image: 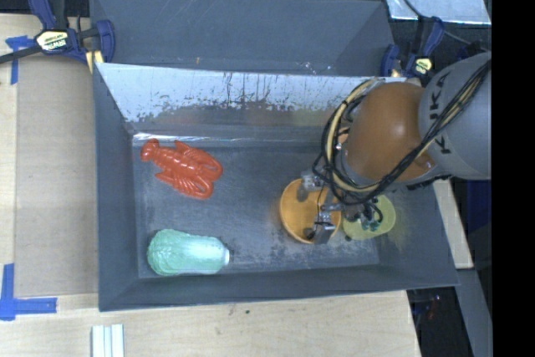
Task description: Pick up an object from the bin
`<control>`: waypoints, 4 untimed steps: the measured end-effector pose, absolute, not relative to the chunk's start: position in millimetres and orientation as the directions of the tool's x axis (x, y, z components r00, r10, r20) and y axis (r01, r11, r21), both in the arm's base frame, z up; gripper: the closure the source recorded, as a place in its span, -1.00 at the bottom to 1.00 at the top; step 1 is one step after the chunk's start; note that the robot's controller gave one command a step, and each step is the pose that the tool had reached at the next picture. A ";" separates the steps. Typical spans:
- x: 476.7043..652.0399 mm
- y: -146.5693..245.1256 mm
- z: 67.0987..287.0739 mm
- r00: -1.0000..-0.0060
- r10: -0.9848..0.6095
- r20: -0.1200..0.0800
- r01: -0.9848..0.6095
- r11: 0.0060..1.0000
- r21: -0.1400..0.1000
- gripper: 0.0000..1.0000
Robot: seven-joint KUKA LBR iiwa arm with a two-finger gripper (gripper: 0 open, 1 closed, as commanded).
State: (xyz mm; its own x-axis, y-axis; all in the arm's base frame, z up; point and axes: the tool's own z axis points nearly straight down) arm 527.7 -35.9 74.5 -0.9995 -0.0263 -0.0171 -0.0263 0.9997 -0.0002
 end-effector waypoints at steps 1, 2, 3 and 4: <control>540.7 -25.3 116.1 -0.984 -0.178 -0.025 -0.178 0.984 -0.004 -1.00; 537.1 -29.9 98.3 -0.996 -0.082 -0.023 -0.082 0.997 -0.001 -1.00; 545.3 -47.6 70.9 -0.959 -0.282 -0.029 -0.282 0.959 -0.008 1.00; 545.2 -47.6 70.7 -0.959 -0.281 -0.029 -0.281 0.960 -0.008 -1.00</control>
Offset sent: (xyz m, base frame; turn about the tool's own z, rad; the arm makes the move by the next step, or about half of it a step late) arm 0.0032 0.0030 0.0046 0.0173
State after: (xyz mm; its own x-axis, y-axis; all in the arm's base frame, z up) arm 545.2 -47.6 70.7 -0.9591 -0.2814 -0.0292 -0.2813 0.9596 -0.0079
